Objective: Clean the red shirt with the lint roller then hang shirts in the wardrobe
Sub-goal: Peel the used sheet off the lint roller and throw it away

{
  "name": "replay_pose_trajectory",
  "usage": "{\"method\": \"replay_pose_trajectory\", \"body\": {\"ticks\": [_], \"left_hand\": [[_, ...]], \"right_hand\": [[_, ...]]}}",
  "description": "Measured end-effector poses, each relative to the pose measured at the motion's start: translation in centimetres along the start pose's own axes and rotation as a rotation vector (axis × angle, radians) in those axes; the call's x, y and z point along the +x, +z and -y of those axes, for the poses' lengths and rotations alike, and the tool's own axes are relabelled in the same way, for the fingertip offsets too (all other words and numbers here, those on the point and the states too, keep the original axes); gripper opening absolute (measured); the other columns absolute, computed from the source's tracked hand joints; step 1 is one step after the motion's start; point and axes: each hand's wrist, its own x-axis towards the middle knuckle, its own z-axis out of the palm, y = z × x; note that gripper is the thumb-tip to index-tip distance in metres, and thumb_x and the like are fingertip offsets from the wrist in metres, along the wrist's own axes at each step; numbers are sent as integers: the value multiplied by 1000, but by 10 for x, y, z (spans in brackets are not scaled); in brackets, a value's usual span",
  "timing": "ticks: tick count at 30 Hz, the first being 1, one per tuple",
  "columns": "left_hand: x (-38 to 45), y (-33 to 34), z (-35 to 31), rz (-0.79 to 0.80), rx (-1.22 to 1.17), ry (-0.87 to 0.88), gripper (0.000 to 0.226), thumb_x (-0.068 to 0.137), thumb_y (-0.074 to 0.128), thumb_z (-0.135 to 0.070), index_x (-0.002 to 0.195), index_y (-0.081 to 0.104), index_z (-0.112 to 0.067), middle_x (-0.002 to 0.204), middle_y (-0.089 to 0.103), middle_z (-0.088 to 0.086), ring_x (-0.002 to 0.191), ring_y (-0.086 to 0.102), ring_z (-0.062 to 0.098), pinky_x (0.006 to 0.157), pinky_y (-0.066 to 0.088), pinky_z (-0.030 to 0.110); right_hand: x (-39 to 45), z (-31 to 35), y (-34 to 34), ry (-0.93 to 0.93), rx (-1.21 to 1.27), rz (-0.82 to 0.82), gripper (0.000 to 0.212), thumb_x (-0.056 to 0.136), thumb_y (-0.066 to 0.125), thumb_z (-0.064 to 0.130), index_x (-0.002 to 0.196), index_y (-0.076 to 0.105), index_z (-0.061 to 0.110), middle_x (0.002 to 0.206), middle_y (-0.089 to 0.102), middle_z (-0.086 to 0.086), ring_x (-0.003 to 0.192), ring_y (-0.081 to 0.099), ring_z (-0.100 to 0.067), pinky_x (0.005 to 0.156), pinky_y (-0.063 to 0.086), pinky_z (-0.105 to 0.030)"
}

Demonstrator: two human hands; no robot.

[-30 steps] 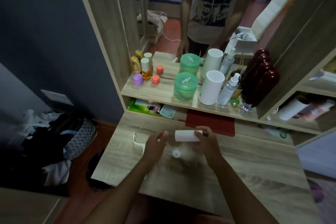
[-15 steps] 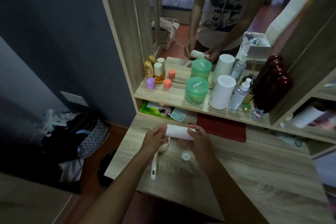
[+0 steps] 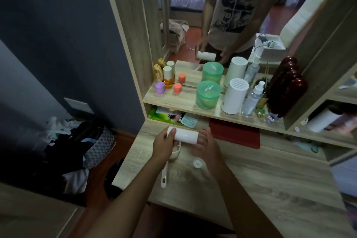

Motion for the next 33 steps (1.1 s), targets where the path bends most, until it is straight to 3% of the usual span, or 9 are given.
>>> {"method": "replay_pose_trajectory", "body": {"ticks": [2, 4, 8, 15, 17, 20, 24, 29, 33], "left_hand": [[2, -4, 3, -34, -31, -31, 18, 97, 51, -22, 103, 63, -10, 99, 64, 13, 95, 64, 24, 86, 57, 45], [0, -9, 7, -47, -52, -52, 23, 98, 51, -21, 108, 63, -4, 101, 62, 13, 95, 62, 22, 83, 58, 39], [-5, -16, 18, -36, -12, -82, 25, 99, 47, -22, 112, 60, -5, 104, 60, 12, 90, 60, 17, 79, 57, 31], [-10, -29, 30, -13, -1, -124, 32, 101, 44, -23, 117, 59, 0, 109, 60, 14, 99, 60, 23, 76, 56, 25], [-9, -31, 34, -28, 1, -143, 34, 101, 44, -24, 119, 58, 1, 110, 60, 15, 101, 60, 24, 76, 56, 26], [-7, -30, 36, -42, 2, -168, 36, 101, 43, -24, 120, 57, 3, 113, 59, 19, 103, 60, 27, 74, 56, 25], [-5, -25, 34, -62, -23, -181, 36, 100, 44, -26, 121, 55, 1, 114, 58, 19, 106, 60, 29, 72, 56, 24], [-4, -20, 32, -56, 31, -136, 36, 100, 45, -23, 126, 53, 1, 119, 58, 20, 105, 59, 26, 73, 56, 23], [-5, -17, 32, -88, -5, -166, 38, 100, 45, -24, 127, 51, 2, 117, 56, 18, 104, 58, 25, 61, 55, 15]], "right_hand": [[10, -13, -18, -131, -578, -142, 29, 99, 42, 26, 119, 55, 9, 117, 61, -14, 107, 59, -35, 75, 43, -33], [16, -37, -39, -208, -1244, -55, 37, 97, 45, 20, 132, 49, 10, 135, 52, -13, 125, 47, -32, 98, 38, -34], [15, -75, -49, -211, -1634, 151, 45, 95, 46, 31, 139, 43, 23, 149, 33, -7, 133, 34, -30, 104, 37, -39], [18, -89, -43, -222, -1342, -84, 41, 84, 38, 34, 110, 62, 14, 112, 54, -5, 103, 52, -21, 73, 30, -22], [9, -73, -27, -251, -1034, -216, 23, 76, 61, 27, 91, 66, 10, 93, 60, -5, 86, 58, -22, 70, 46, -31], [-2, -53, -4, -279, -742, -162, 11, 70, 66, 15, 80, 68, 11, 76, 68, -5, 70, 66, -23, 64, 56, -46], [-14, -38, 19, -372, -697, -226, 19, 82, 63, 5, 100, 68, 10, 90, 67, 1, 80, 61, -10, 63, 43, -8], [-23, -30, 32, -376, -571, -322, 35, 91, 47, 8, 122, 62, 6, 122, 65, -12, 113, 59, -25, 88, 40, -22], [-28, -28, 42, -299, -492, -215, 43, 96, 39, 2, 138, 48, 6, 143, 48, -11, 133, 43, -22, 104, 32, -22]]}}
